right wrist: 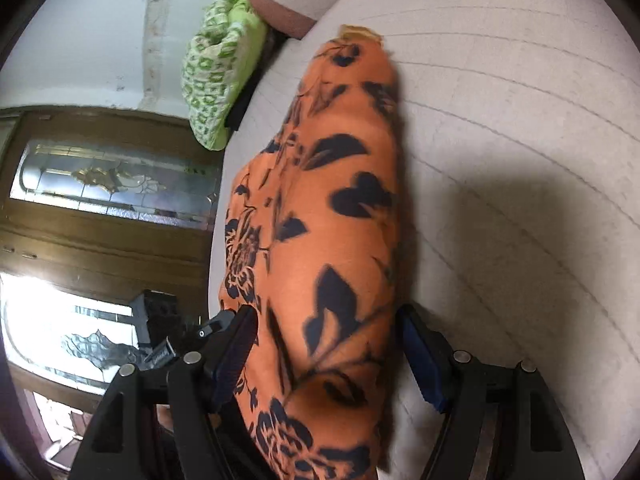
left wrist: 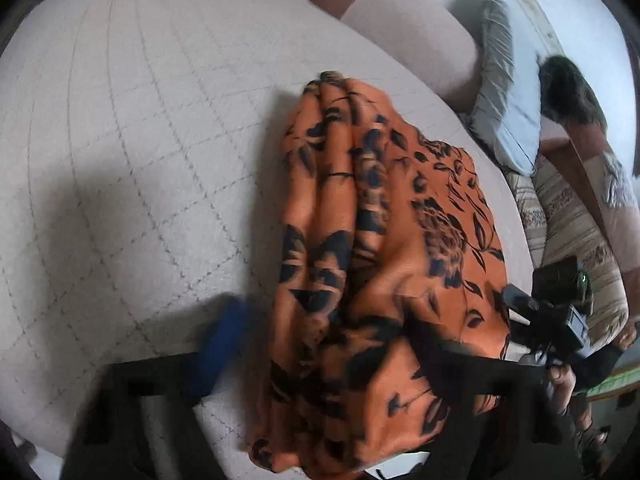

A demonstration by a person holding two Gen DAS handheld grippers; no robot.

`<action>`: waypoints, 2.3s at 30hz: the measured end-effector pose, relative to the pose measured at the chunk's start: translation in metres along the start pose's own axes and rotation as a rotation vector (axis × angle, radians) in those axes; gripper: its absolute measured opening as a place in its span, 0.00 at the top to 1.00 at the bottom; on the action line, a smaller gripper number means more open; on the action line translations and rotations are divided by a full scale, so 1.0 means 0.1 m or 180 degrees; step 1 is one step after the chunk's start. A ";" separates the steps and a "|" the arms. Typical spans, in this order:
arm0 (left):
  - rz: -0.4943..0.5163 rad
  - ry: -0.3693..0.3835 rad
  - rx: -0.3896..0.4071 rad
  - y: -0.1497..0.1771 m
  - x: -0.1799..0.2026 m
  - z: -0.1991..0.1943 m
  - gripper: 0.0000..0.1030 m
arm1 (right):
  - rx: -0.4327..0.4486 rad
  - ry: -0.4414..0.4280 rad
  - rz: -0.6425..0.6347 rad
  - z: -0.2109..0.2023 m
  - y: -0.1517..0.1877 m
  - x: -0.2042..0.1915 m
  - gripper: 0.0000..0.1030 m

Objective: Fold small clothes

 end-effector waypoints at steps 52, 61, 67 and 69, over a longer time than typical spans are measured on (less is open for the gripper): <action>0.0992 -0.1458 0.0816 0.17 0.93 -0.22 0.09 | 0.1038 0.2121 -0.1506 -0.99 -0.20 -0.75 0.12; 0.1091 -0.1456 0.1155 0.57 1.38 -0.74 0.07 | 0.1464 0.2689 -0.1465 -1.52 0.29 -0.99 0.00; 0.1151 -0.1571 0.1247 0.74 1.50 -0.87 0.06 | 0.1508 0.2758 -0.1654 -1.67 0.56 -1.22 0.00; 0.1161 -0.1571 0.1268 0.78 1.53 -0.91 0.06 | 0.1522 0.2787 -0.1696 -1.68 0.62 -1.27 0.00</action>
Point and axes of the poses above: each gripper's, at about its wrist camera, not at the fingertips, and z roughly the way its jaws point, x to its right, y to its underside, the point moved 3 cm from there along z, roughly the way its jaws point, and after that the axes turned 3 degrees about z, right-handed, at the moved point
